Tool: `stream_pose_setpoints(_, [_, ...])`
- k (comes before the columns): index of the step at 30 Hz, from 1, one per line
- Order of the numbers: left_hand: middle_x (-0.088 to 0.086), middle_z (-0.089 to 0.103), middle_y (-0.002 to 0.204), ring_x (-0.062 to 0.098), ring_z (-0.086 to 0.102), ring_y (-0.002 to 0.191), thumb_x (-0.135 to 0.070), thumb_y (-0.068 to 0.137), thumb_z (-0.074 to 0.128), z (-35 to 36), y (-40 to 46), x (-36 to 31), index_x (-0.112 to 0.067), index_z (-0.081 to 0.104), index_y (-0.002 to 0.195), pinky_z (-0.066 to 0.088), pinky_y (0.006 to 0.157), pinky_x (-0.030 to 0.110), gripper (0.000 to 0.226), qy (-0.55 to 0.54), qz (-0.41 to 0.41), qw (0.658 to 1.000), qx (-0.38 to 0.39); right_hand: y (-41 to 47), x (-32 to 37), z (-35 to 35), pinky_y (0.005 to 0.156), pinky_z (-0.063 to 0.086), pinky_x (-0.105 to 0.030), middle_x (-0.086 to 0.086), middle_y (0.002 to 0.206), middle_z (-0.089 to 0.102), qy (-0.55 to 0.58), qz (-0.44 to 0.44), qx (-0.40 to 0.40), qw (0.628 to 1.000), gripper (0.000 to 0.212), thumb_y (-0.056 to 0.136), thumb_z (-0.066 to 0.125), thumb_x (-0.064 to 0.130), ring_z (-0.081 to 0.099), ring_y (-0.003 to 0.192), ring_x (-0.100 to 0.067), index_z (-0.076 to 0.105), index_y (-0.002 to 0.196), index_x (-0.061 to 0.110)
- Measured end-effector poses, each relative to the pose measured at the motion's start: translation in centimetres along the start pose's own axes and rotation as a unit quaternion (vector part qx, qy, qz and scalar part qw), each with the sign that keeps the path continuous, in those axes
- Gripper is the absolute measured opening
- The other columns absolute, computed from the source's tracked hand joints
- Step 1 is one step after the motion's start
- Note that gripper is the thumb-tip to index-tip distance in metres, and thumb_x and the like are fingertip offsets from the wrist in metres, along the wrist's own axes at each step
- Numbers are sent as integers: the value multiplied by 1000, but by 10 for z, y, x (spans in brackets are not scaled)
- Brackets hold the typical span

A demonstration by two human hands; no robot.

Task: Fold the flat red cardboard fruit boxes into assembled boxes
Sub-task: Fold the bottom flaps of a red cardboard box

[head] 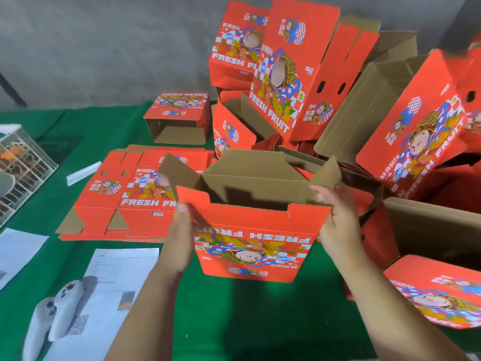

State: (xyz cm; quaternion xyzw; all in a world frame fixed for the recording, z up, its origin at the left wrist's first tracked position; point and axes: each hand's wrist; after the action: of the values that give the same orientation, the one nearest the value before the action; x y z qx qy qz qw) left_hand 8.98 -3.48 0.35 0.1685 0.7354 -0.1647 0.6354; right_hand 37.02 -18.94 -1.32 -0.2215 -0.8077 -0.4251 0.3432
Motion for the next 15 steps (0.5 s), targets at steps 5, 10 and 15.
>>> stream_pose_setpoints(5, [-7,74,88,1,63,79,-56,103,44,17,4,6,-33,69,106,51,74,33,34,72,73,985,-138,-17,3,-8,94,54,-53,1,109,70,48,148,47,987,45,88,44,71,68,103,-19,65,102,35])
stream_pose_setpoints(10, [-3,68,94,12,65,75,-12,102,56,22,13,5,-36,62,117,56,74,32,29,103,131,979,-118,-17,19,1,69,48,-40,13,90,60,5,165,87,983,43,86,71,54,62,80,-6,39,111,39])
stream_pose_setpoints(15, [-5,58,115,22,52,106,1,91,60,19,23,-2,-11,57,127,42,99,34,38,255,231,924,-168,-13,29,4,101,43,-39,-2,139,49,19,150,117,982,111,96,66,14,53,117,-18,-16,146,71])
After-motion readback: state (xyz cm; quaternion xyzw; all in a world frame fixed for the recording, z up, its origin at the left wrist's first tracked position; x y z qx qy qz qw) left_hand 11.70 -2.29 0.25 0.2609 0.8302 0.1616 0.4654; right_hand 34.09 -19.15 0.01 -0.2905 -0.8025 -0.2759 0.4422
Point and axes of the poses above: each hand's wrist, its own y-axis towards the middle knuckle, its own z-axis out of the palm, x = y × z
